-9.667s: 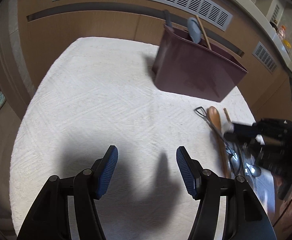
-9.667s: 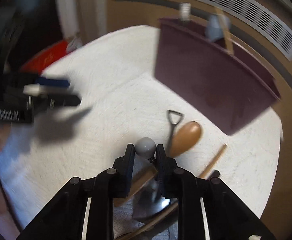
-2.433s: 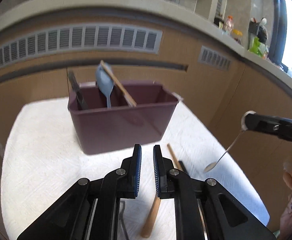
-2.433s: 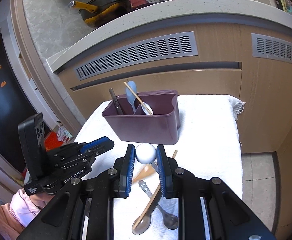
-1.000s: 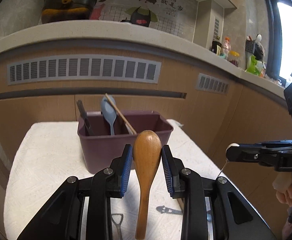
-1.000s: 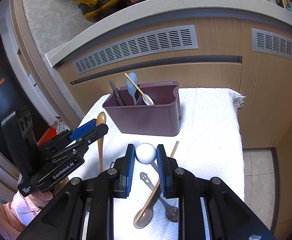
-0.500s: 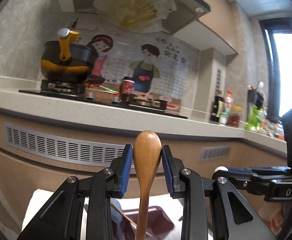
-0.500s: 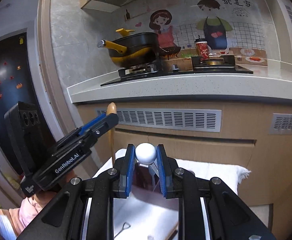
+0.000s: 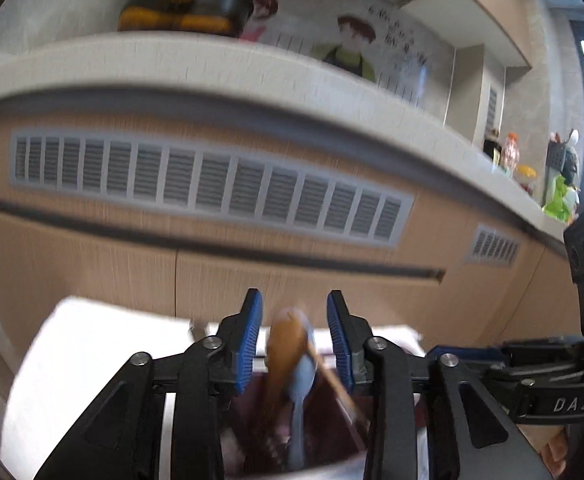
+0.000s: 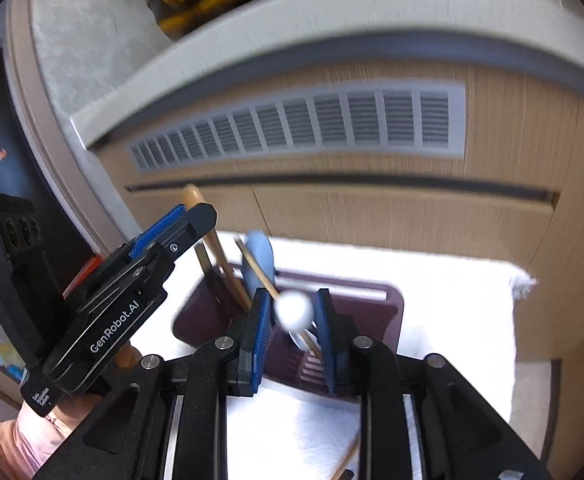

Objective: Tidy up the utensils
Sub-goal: 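Lower both spoons into the caddy and open both tools, then move both tools back to the remaining utensils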

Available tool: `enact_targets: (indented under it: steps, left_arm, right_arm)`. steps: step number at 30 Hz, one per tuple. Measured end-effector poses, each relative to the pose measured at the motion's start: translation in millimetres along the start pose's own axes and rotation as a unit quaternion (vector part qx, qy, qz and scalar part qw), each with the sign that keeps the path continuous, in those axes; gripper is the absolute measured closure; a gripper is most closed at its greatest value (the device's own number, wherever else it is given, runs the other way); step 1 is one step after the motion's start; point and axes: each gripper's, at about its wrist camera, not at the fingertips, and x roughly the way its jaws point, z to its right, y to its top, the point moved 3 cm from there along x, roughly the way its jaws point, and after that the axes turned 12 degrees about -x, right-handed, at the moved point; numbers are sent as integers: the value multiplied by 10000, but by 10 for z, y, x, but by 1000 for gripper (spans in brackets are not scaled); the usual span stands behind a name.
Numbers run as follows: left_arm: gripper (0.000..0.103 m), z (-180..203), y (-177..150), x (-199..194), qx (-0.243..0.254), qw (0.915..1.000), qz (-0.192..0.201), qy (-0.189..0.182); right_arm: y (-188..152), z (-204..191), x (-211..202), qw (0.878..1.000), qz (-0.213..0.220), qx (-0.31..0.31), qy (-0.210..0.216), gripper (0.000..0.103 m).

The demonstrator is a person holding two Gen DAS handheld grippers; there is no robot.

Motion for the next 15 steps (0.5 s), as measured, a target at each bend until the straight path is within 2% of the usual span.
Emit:
enact_targets:
  steps: [2, 5, 7, 8, 12, 15]
  left_arm:
    - [65, -48, -67, -21, -16, 9999, -95, 60]
    - [64, -98, -102, -168, -99, 9998, -152, 90]
    - [55, -111, -105, -302, -81, 9995, -201, 208]
    - [49, -126, -127, -379, -66, 9993, -222, 284]
    - [48, -165, -297, -669, 31, 9975, -463, 539]
    - [47, -196, -536, -817, 177, 9934, -850, 745]
  right_arm:
    - [-42, 1, 33, 10000, -54, 2, -46, 66]
    - [-107, -24, -67, 9993, 86, -68, -357, 55]
    - [-149, -61, -165, 9980, 224, -134, -575, 47]
    - [-181, -81, -238, 9965, 332, -173, -745, 39]
    - [-337, -206, -561, 9794, 951, -402, -1736, 7]
    - [-494, -343, -679, 9683, 898, -814, -2183, 2]
